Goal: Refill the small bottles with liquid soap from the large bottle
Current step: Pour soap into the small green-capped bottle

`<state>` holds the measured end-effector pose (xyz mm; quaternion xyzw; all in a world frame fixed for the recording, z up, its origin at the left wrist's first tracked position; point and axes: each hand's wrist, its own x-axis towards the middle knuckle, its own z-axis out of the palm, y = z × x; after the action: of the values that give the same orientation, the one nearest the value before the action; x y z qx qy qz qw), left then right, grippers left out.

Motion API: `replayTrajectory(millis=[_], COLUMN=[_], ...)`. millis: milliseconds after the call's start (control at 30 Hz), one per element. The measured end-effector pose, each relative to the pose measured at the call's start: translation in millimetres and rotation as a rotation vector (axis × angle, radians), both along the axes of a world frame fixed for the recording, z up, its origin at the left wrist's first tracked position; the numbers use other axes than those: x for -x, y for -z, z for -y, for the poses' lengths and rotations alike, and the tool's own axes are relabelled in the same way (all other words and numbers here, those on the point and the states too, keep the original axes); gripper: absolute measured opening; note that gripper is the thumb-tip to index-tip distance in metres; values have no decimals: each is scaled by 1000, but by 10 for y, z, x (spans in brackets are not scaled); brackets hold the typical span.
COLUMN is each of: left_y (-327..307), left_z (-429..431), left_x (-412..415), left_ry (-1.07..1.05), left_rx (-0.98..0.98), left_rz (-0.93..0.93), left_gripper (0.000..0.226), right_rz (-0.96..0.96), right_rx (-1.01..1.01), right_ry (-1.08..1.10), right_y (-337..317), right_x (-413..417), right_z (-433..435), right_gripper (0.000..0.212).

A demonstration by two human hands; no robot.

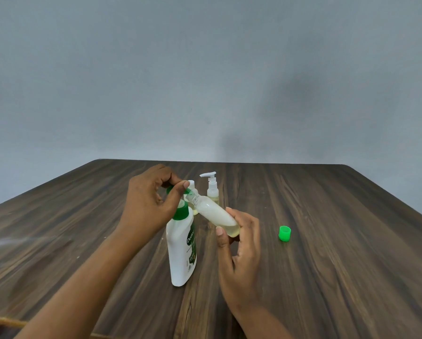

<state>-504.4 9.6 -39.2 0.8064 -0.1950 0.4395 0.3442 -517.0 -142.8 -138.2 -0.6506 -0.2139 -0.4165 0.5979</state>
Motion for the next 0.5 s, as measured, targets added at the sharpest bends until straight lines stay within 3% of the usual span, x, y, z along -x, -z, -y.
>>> replayTrajectory(millis=[500], left_y=[2], left_z=[18], left_x=[53], left_ry=[-28], left_rx=[-54], left_rz=[10], left_gripper=[22], right_rz=[-9], right_rx=[-14], right_ry=[-7], right_y=[10], right_x=[16], right_z=[2], right_gripper=[28])
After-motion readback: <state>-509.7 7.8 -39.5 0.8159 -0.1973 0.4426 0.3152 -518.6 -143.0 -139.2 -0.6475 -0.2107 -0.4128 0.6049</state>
